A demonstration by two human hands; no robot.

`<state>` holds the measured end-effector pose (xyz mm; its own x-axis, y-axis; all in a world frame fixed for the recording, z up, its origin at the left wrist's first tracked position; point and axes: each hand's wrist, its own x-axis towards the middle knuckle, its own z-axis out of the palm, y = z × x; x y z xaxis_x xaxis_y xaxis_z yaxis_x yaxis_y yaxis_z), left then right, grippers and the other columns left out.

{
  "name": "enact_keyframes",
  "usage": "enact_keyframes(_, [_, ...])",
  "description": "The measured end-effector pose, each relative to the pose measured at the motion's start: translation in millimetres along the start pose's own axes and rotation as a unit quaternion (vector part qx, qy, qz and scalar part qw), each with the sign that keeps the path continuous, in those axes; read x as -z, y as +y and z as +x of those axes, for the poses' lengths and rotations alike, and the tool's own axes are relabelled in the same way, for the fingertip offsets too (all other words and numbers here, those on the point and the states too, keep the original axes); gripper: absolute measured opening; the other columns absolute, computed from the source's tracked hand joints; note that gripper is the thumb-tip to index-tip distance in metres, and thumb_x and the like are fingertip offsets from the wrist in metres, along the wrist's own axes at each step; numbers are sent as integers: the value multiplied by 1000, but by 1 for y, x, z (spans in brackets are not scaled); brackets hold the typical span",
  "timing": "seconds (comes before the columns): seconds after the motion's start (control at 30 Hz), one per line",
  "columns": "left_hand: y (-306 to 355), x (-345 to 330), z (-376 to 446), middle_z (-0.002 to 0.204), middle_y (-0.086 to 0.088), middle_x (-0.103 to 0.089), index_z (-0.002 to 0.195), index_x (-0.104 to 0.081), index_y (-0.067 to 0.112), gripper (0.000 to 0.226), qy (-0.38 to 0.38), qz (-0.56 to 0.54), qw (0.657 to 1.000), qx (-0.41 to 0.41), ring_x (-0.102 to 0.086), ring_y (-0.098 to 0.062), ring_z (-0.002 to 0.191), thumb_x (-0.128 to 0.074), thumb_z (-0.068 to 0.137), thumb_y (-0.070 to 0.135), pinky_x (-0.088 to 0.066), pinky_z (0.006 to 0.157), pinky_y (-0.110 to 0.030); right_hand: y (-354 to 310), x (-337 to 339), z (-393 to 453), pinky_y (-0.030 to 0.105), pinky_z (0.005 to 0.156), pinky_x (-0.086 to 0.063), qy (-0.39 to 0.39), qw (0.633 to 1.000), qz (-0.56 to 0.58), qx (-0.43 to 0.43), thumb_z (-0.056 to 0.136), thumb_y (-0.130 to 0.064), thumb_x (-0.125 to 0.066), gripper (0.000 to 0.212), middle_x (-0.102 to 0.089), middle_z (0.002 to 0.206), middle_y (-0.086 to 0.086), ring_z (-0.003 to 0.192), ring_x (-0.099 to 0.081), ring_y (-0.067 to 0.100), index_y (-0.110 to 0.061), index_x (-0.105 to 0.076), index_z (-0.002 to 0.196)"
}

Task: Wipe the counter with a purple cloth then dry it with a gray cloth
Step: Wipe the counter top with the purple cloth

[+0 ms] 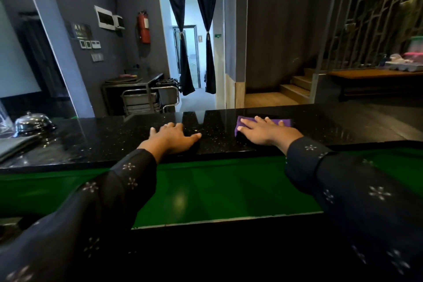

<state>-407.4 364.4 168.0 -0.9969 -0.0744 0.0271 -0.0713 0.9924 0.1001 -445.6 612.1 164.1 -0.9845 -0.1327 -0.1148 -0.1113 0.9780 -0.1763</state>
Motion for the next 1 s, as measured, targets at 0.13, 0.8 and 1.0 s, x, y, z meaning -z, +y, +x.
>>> enact_keyframes(0.13, [14, -18, 9, 160, -5, -10, 150, -20, 25, 81, 1, -34, 999, -9, -7, -24, 147, -23, 86, 73, 0, 116, -54, 17, -8, 12, 57, 113, 5, -28, 997, -24, 63, 91, -69, -12, 61, 6, 162, -3, 148, 5, 27, -49, -2, 148])
enact_keyframes(0.8, [6, -24, 25, 160, 8, -7, 148, -16, 41, 77, -2, -29, 1000, -6, -5, -11, 146, -9, 79, 74, -1, 118, -45, -43, 3, 145, 62, 113, 1, -20, 984, -60, 165, 88, -74, -13, 67, 1, 162, 0, 147, -1, 33, -48, -5, 149])
enact_keyframes(1.0, [4, -26, 26, 160, 8, -7, 148, -17, 41, 71, 0, -32, 1000, -1, -5, -12, 146, -12, 84, 72, 0, 118, -46, 49, 20, 159, 54, 117, -2, -9, 999, -2, 50, 93, -66, -16, 64, -5, 162, 5, 147, -4, 35, -40, -9, 151])
